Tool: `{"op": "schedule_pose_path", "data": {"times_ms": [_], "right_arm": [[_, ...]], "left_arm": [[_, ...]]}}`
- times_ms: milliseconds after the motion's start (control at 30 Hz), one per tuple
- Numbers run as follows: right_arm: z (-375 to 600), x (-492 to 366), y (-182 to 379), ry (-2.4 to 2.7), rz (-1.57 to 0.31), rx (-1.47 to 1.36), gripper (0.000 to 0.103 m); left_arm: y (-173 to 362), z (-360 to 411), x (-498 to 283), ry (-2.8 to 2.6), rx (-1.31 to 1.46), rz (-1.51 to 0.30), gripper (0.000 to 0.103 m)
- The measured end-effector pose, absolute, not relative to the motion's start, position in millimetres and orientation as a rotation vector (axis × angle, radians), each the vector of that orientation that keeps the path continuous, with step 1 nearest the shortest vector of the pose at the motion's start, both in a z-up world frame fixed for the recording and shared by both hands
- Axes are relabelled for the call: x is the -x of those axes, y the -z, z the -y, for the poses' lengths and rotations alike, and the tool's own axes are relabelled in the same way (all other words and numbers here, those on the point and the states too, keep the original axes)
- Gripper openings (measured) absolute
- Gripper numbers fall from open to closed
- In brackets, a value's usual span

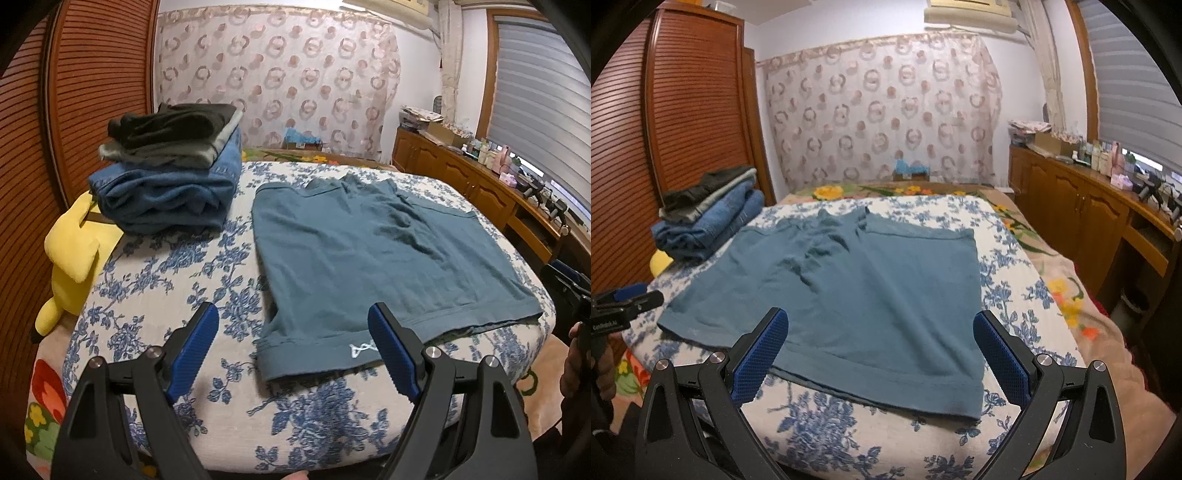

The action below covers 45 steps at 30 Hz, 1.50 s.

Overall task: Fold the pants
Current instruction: 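Lower the left tool to the hem of one shorts leg and close it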

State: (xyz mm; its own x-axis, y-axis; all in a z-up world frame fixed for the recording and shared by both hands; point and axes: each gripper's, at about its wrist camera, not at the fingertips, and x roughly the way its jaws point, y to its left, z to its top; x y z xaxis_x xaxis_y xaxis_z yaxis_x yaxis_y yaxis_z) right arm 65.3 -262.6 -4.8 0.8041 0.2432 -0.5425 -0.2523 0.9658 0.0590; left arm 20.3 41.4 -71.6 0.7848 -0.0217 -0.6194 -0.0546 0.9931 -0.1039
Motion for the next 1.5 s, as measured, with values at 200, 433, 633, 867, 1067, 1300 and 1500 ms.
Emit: {"op": "schedule_pose_path", "data": {"times_ms": [200,433,633,867,1067,1300,1500], "right_arm": [[264.9,-74.8,22.2,-0.268,-0.633,0.034,0.102],[261.7,-82.2,44.1,-0.277,-0.697,0.050,0.102],[259.2,-83.9,57.5,-0.283,-0.729,0.063,0.101],[259.6,-83.6,63.3,-0.282,-0.744,0.074,0.101],[258.2,-83.6,64.3,-0.282,-0.744,0.080,0.099],[259.6,-82.8,61.9,-0.291,-0.740,0.075,0.093],[269.1,-84.3,54.6,-0.288,-0.735,0.072,0.091]], "left_arm": [[87.9,-53.0,-19.9,0.009,0.131,-0.706,0.084],[103.8,-64.1,-15.9,0.037,0.175,-0.744,0.071],[108.9,-64.8,-13.4,0.073,0.208,-0.752,0.048],[109.0,-54.4,-12.8,0.070,0.156,-0.740,0.033],[101.5,-55.1,-15.2,0.114,0.178,-0.725,0.008],[70.6,-42.0,-20.8,0.186,0.173,-0.665,0.004],[41.8,-14.2,-38.3,0.270,0.135,-0.619,0.004]]}}
